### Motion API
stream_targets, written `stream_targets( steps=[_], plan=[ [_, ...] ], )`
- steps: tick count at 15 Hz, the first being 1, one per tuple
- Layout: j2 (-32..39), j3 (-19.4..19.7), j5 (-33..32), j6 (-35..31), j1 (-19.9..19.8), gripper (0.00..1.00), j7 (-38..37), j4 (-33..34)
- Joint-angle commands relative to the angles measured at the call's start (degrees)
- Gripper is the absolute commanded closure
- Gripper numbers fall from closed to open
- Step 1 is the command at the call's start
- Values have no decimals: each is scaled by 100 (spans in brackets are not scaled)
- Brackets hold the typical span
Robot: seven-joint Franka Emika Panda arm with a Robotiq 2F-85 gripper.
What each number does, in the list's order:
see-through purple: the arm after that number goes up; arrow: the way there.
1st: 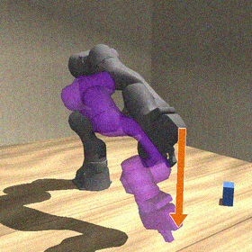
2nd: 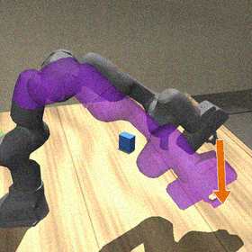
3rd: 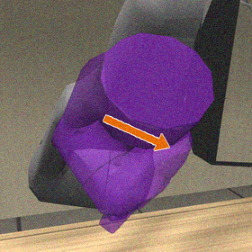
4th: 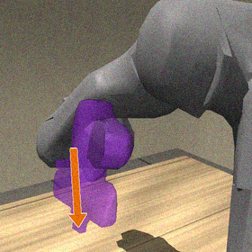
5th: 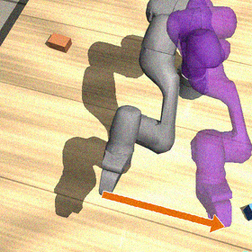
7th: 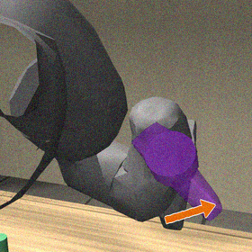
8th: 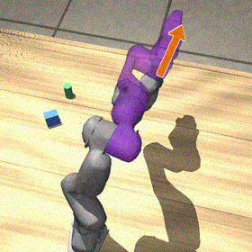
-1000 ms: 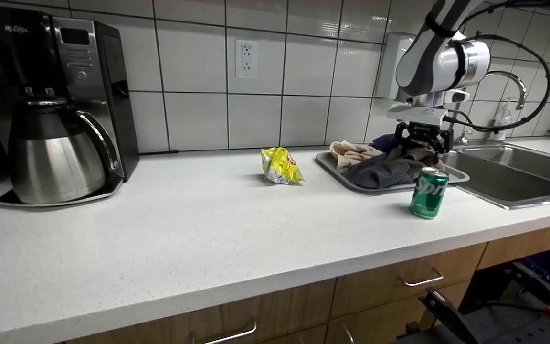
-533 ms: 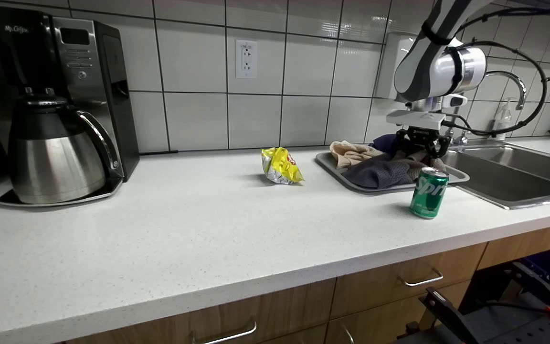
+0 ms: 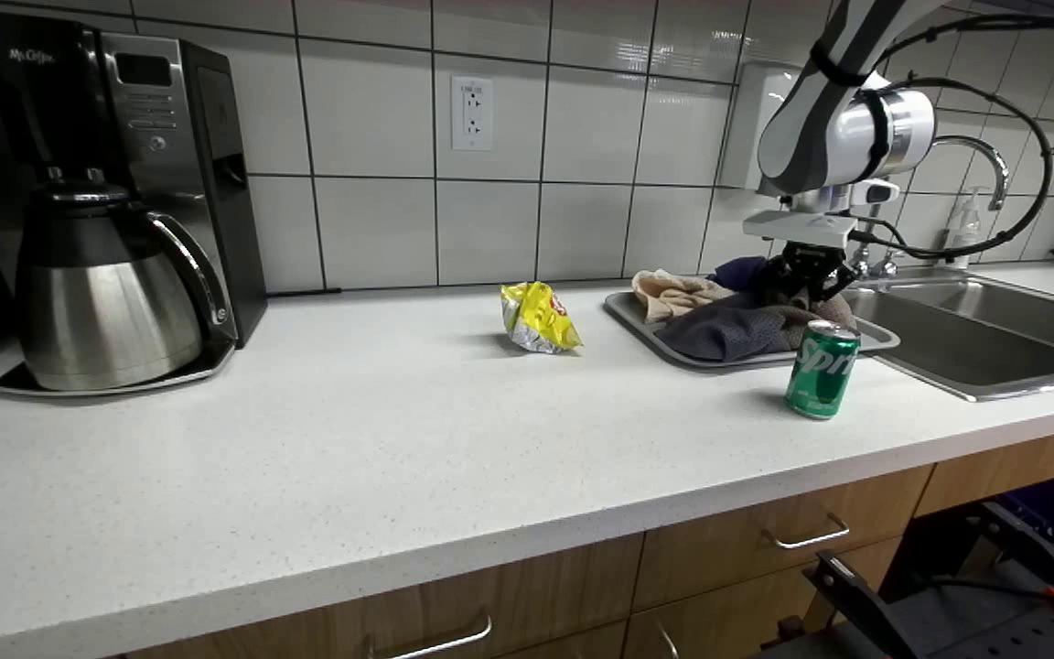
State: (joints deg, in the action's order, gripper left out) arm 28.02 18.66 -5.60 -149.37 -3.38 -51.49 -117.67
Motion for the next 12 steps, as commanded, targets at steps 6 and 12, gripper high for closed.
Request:
stream_targets(
  steps=[6,12],
  plan=[
    [-353,85,-8,46,89,99,-1,-194],
    [-873,204,-159,-16,213,99,-117,-591]
  ],
)
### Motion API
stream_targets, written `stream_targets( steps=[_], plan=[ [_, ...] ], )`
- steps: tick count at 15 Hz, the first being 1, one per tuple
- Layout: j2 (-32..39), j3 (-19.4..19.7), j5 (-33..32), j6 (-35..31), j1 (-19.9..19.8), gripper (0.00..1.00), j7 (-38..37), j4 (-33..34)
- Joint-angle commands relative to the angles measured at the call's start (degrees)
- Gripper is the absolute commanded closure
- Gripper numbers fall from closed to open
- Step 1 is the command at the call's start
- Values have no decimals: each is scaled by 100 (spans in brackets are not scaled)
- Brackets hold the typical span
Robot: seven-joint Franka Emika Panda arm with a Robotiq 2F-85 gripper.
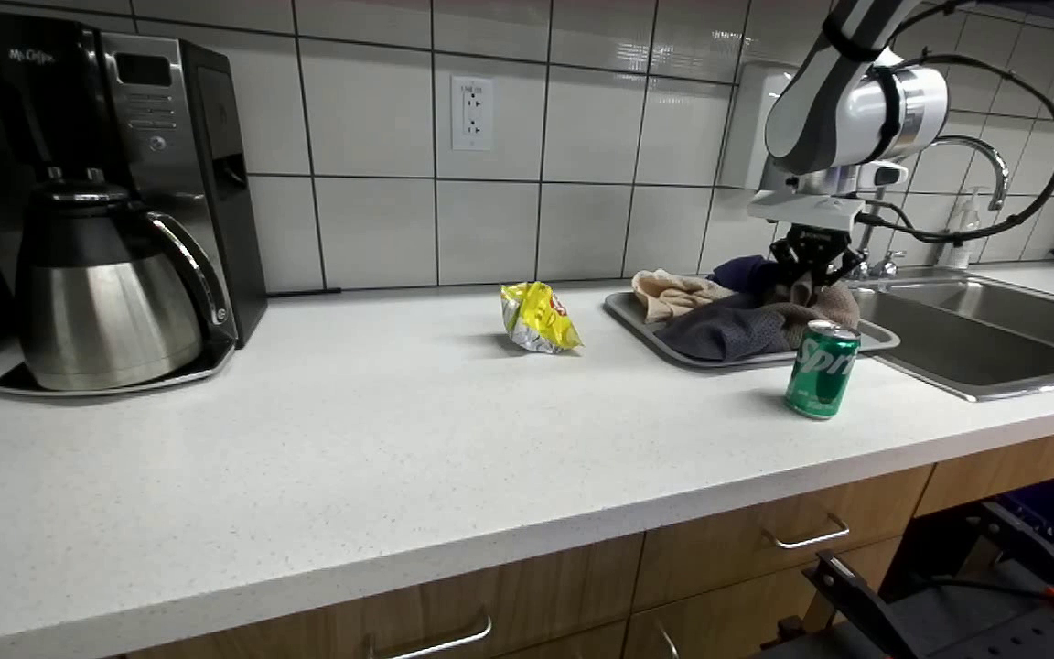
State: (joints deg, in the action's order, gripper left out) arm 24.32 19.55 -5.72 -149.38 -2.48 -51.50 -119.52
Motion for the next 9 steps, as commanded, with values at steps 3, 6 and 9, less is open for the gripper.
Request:
stream_targets(
  steps=[3,6,9],
  plan=[
    [-921,187,-342,-28,211,99,-221,-708],
    [-1372,195,-605,-18,234,99,-347,-1004],
    [-1876,109,-976,18,171,99,-585,-1314]
  ],
)
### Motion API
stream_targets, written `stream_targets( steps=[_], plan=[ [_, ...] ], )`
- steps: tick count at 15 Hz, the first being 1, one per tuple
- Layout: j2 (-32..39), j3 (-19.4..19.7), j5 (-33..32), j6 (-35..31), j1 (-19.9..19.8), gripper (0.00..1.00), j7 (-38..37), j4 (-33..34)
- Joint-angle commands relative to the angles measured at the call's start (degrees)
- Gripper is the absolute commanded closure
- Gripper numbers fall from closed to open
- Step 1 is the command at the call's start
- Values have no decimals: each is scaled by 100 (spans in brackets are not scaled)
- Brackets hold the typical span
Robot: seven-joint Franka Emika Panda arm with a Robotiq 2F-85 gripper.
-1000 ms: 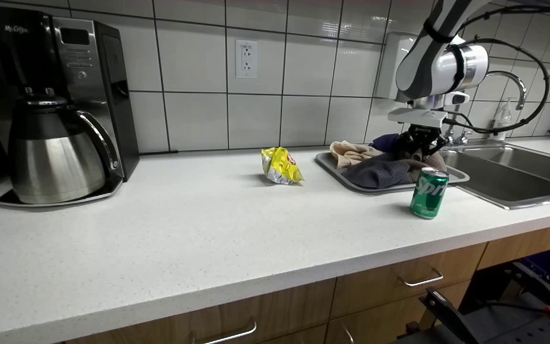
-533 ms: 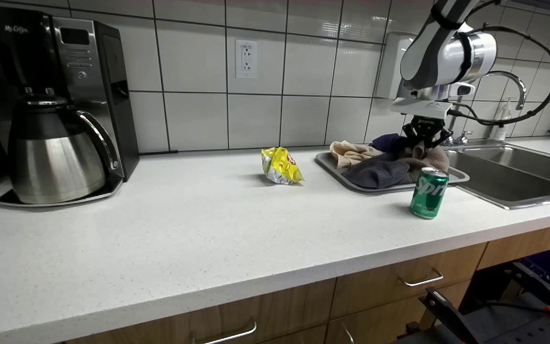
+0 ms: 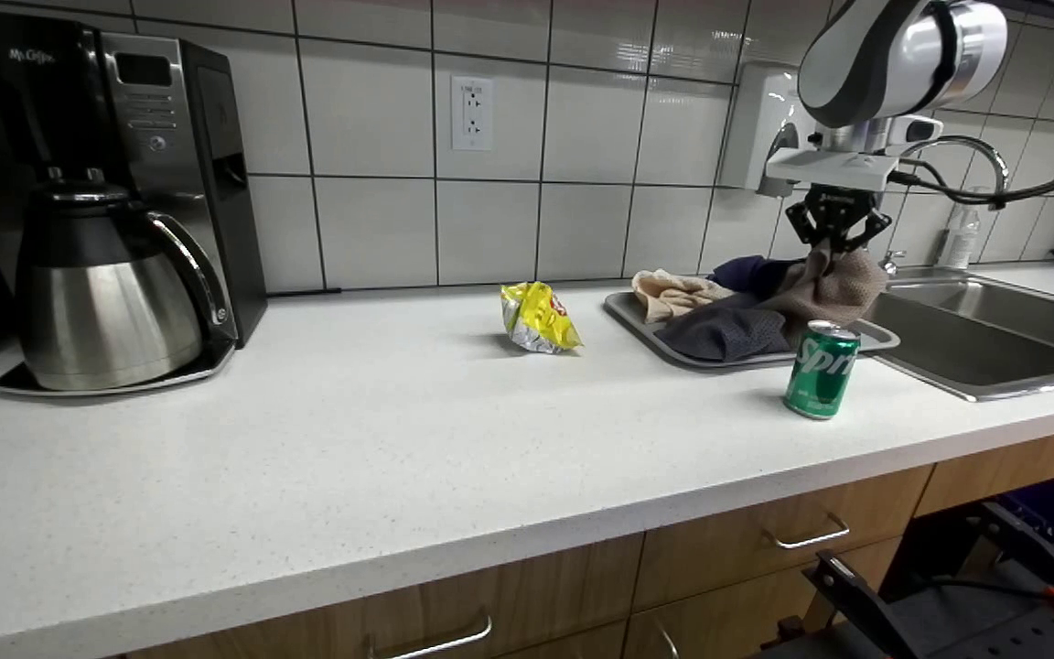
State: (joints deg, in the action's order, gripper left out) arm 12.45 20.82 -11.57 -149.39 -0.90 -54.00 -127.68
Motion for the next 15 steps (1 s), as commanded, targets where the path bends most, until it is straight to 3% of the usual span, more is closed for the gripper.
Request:
stream_targets(
  steps=[1,8,15],
  plan=[
    [-853,-60,-511,41,-19,99,-408,-590],
    [-1969,-657,-1152,182,-331,99,-854,-1199],
    [-2819,-1561,-1015,269,-602,99,-766,-1602]
  ],
)
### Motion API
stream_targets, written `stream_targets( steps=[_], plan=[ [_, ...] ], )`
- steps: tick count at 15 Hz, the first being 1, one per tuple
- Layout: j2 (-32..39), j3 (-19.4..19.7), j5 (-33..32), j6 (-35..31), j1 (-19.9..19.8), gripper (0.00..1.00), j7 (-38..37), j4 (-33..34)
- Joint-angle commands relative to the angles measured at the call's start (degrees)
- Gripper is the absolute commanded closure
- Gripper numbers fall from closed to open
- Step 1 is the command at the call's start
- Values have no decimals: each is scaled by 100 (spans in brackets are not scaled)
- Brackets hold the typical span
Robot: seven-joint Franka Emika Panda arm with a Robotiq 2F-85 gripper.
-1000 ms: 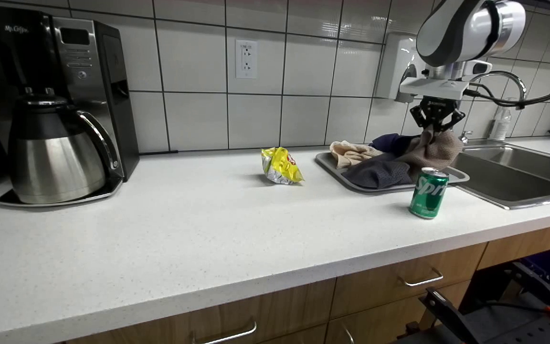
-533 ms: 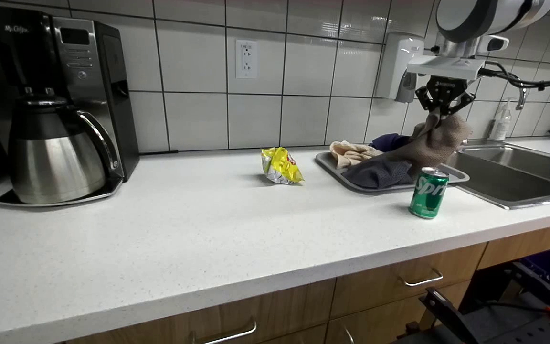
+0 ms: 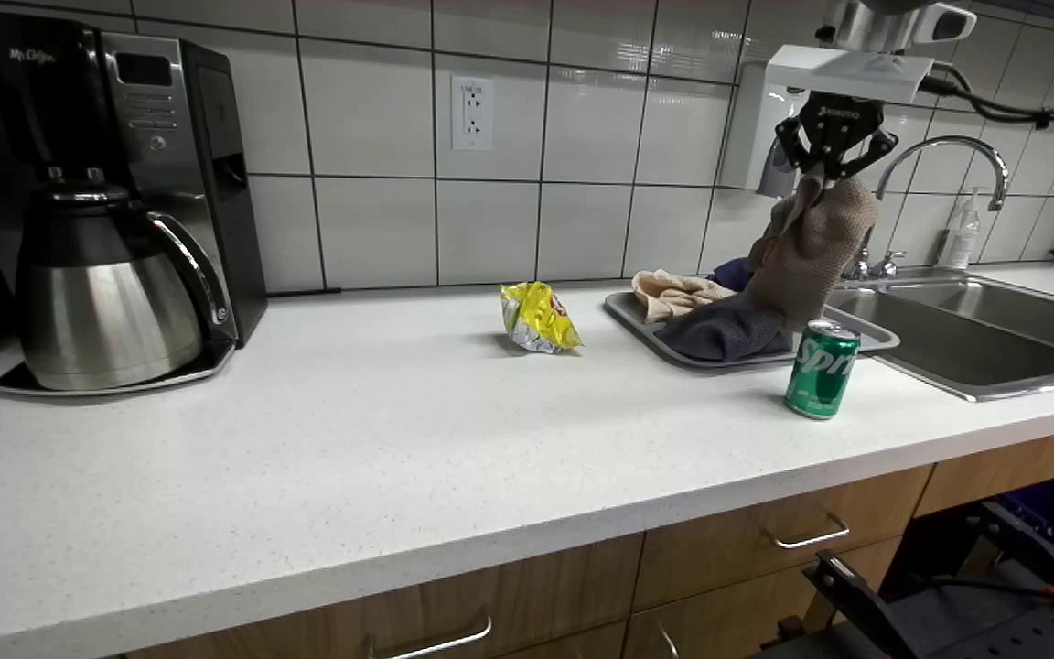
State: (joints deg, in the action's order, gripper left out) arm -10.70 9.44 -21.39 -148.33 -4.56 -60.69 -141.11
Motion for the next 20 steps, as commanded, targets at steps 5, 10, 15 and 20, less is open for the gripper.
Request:
stream_targets(
  steps=[5,10,15,20],
  plan=[
    [-878,-889,136,150,-232,99,34,-408],
    [-1121,-1226,392,121,-128,99,150,-552],
    [-1274,-1483,841,151,72,99,306,-691],
    [-1229,-1681,1250,167,305,99,437,-760]
  ],
)
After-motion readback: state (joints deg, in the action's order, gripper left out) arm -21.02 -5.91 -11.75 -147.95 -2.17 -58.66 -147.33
